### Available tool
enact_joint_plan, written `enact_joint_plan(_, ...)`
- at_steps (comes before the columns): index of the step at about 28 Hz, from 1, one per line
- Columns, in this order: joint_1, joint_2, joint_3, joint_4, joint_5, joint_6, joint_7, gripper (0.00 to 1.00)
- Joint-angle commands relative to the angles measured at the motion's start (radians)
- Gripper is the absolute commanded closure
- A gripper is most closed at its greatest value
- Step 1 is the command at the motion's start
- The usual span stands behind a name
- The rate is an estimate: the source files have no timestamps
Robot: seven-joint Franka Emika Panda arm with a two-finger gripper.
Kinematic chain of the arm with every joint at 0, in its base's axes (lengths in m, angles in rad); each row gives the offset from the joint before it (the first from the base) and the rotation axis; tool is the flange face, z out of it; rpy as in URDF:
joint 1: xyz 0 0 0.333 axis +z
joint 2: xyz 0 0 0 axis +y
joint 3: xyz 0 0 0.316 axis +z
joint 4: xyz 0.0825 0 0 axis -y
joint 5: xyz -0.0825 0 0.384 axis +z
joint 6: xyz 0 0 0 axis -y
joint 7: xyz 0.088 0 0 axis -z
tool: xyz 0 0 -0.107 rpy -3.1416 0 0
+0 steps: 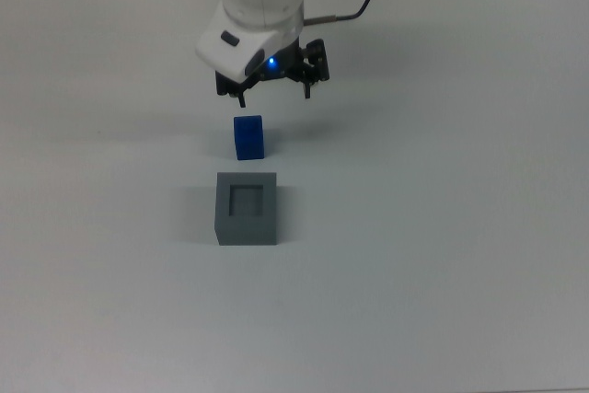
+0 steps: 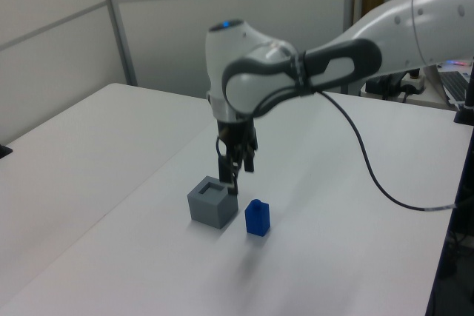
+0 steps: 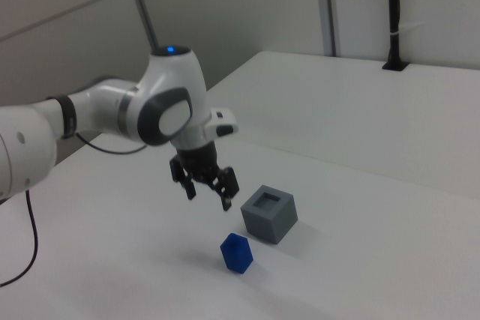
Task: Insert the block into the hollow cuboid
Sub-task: 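Lower the open gripper down onto the blue block beside the grey cube, then close the gripper on the blue block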
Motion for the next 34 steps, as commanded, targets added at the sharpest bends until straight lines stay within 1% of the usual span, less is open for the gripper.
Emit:
enact_joint_plan(1, -0.013, -0.024, -0.003, -0.13, 0.015, 0.105, -0.026, 0.0)
enact_joint_plan(4, -0.038, -0.019, -0.008, -0.164, 0.013, 0.145, -0.026, 0.0)
enact_joint_plan(6, -0.045, -0.012, -0.008, -0.165, -0.002, 0.147, -0.026, 0.0)
enact_joint_plan(9, -0.045, 0.019, -0.008, -0.165, -0.025, 0.168, -0.021, 0.0)
enact_joint_plan(16, -0.047, 0.062, -0.008, -0.167, -0.039, 0.191, -0.018, 0.0)
enact_joint_plan(20, -0.042, 0.064, -0.001, -0.168, -0.039, 0.205, -0.004, 0.0)
enact_joint_plan(21, -0.041, 0.064, -0.001, -0.168, -0.039, 0.206, -0.003, 0.03)
enact_joint_plan(22, -0.041, 0.064, -0.001, -0.168, -0.039, 0.205, -0.003, 0.1)
enact_joint_plan(23, -0.041, 0.064, -0.001, -0.168, -0.039, 0.206, -0.003, 0.24)
enact_joint_plan(25, -0.042, 0.064, -0.001, -0.167, -0.039, 0.206, -0.004, 0.45)
enact_joint_plan(27, -0.044, 0.062, -0.001, -0.167, -0.037, 0.2, -0.006, 0.62)
enact_joint_plan(28, -0.044, 0.059, -0.001, -0.165, -0.037, 0.194, -0.006, 0.68)
enact_joint_plan(29, -0.045, 0.05, -0.003, -0.165, -0.037, 0.188, -0.006, 0.79)
enact_joint_plan(32, -0.045, 0.041, -0.003, -0.159, -0.037, 0.139, -0.01, 0.96)
enact_joint_plan(33, -0.045, 0.038, -0.003, -0.158, -0.037, 0.127, -0.012, 1.0)
enact_joint_plan(34, -0.044, 0.033, -0.003, -0.144, -0.036, 0.11, -0.012, 1.0)
